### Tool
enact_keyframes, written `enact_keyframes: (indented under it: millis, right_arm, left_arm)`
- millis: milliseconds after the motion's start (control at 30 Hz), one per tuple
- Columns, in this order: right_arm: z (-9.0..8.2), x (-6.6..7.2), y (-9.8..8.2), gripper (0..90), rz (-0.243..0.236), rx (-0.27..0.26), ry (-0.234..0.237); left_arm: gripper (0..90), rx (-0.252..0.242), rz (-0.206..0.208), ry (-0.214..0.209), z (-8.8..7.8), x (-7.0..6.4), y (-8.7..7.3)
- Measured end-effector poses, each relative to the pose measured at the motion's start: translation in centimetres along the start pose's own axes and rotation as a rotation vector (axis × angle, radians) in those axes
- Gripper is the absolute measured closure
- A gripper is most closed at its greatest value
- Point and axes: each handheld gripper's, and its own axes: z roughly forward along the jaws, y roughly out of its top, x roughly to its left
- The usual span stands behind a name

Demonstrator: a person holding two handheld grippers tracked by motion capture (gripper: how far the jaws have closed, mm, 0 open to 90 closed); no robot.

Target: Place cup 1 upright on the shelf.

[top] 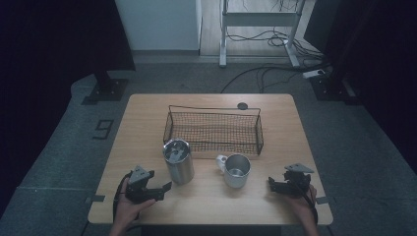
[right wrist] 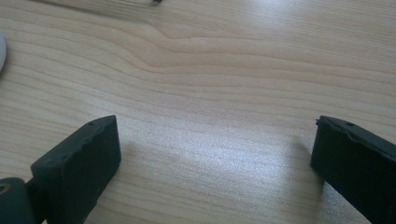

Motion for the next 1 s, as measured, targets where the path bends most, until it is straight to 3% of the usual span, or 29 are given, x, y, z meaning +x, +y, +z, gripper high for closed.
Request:
enact_keyframes:
  millis: [300,633,800,1000]
  right_arm:
    - [-0.1,0.1,-0.1,2.0,0.006,-0.003,-0.007]
    - [-0.1,0.1,-0.1,2.2,0.006,-0.003,-0.007]
    - [-0.1,0.1,-0.1,2.4,0.008,-0.003,-0.009]
    - [-0.2,0.2,-0.1,2.5,0.011,-0.003,-0.011]
  left_arm:
    - [11.5,-0.028,-0.015,-0.019,-1.0,-0.3,0.7]
    - [5.0,-0.06,0.004,-0.032,-2.0,-1.0,2.4]
    - [3.8,-0.072,-0.006,-0.038,-1.7,-1.1,3.1]
    - [2.3,-0.057,0.011,-0.048,-1.1,-1.4,3.9]
